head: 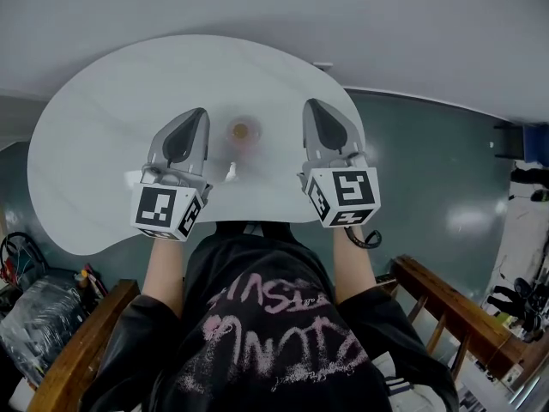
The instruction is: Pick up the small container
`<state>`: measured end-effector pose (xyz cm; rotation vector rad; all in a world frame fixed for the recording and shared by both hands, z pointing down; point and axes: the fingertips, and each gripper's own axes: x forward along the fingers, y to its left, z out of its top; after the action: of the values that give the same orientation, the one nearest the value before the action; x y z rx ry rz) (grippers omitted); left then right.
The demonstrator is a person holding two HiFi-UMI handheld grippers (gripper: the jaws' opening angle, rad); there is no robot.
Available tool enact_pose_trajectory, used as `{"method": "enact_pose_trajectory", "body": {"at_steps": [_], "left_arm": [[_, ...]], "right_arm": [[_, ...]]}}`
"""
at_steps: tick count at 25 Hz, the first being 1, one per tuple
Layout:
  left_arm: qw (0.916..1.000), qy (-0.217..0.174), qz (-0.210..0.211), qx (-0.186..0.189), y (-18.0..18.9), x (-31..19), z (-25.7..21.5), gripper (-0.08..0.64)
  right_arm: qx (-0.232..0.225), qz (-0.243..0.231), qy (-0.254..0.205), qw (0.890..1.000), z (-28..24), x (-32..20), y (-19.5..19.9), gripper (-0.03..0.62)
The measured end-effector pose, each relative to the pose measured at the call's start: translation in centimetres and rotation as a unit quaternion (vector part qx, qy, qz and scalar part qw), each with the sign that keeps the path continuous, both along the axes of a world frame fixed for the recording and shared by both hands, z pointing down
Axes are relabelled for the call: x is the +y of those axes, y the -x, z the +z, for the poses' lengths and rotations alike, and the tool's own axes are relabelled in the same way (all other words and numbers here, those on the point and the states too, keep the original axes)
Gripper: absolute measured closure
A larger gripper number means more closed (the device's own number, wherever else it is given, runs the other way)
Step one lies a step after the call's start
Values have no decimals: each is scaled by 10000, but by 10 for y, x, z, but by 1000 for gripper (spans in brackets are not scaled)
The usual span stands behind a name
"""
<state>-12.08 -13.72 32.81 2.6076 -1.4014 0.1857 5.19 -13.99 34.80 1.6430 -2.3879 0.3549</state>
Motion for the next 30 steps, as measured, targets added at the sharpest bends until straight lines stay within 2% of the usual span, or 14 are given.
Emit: {"method": "enact_pose_trajectory", "body": {"at_steps": [9, 30], "left_arm": [[10000, 26, -46, -40, -1, -1, 11, 558], [9993, 325, -114, -123, -5, 12, 43, 558]], "right_arm": [[-36, -49, -11, 10000, 8, -3, 2, 583], [-136, -193, 333, 9992, 49, 11, 10, 583]]}}
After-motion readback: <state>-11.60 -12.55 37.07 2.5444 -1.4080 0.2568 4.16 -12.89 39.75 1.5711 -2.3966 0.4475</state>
